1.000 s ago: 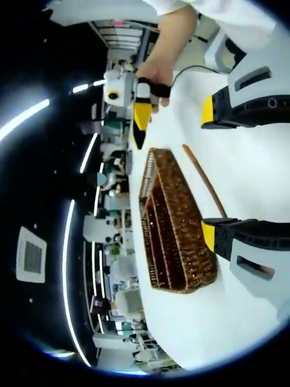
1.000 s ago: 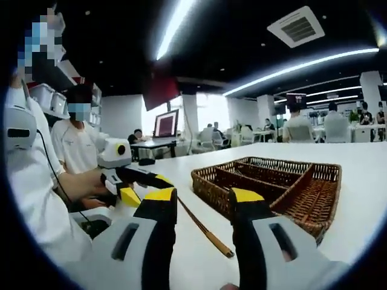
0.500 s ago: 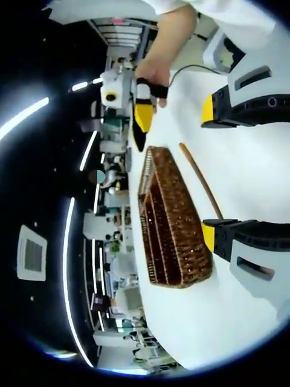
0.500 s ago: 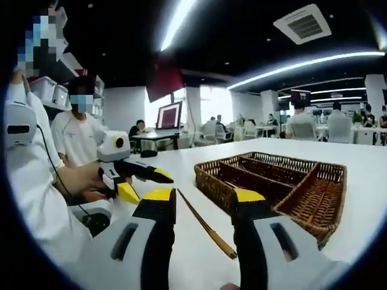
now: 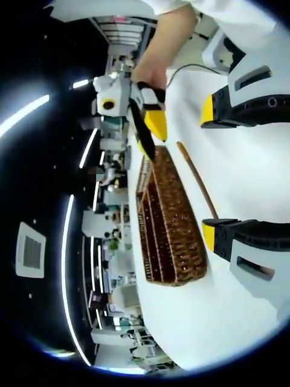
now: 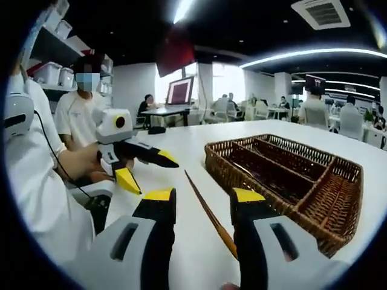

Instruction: Arrange the knives, forks, and spoons in their matching storage slots by inserting each utensil handle-first until every utensil is classified and aligned in the correct compartment

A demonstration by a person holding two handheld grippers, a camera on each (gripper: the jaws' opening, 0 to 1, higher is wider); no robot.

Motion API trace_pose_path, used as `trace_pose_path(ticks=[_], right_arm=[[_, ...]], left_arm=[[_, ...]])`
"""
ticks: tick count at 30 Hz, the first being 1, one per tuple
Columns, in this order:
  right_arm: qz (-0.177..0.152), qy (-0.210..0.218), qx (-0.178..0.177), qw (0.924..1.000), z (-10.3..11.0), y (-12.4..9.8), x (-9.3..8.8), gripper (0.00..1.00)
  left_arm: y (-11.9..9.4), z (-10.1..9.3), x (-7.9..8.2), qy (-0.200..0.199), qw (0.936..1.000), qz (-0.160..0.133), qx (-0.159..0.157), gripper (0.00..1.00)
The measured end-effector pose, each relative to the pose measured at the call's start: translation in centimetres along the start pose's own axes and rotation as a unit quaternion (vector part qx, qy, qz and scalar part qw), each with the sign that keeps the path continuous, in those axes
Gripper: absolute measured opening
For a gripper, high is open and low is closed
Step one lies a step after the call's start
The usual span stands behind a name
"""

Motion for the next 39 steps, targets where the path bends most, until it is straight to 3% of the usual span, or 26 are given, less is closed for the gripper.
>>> trace_pose_path(ticks=[8,14,30,39], right_arm=[[0.067,-0.017,0.007,0.9976,-0.2,0.5,-2.0,0.35],[0.122,-0.035,0.016,0.9918,-0.5,0.9,-3.5,0.33],[0.180,-0.014,0.058,0.9819,-1.0,2.1,-3.7,0.20],[0.235,-0.020,0.084,0.9681,-1.4,3.1,-3.7,0.13]], left_arm=[[0.0,0.1,-0.2,-0.003,1.0000,0.001,-0.002,0.60],[0.1,0.0,-0.3,-0.005,1.0000,0.000,-0.002,0.60],[-0.2,0.3,-0.3,-0.008,1.0000,-0.001,0.001,0.60],[-0.5,0.6,-0.2,-0.010,0.9999,-0.004,0.004,0.59]])
Point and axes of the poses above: the point that each gripper's makers call its tool centre point, and the gripper's own axes: y roughly forward along the fingers, z roughly to its left, x roughly out of its top, the point moved 6 cm from there along -y, roughly backward along the fingers, and after that the axes turned 10 degrees about -y, right-handed, at the moved point
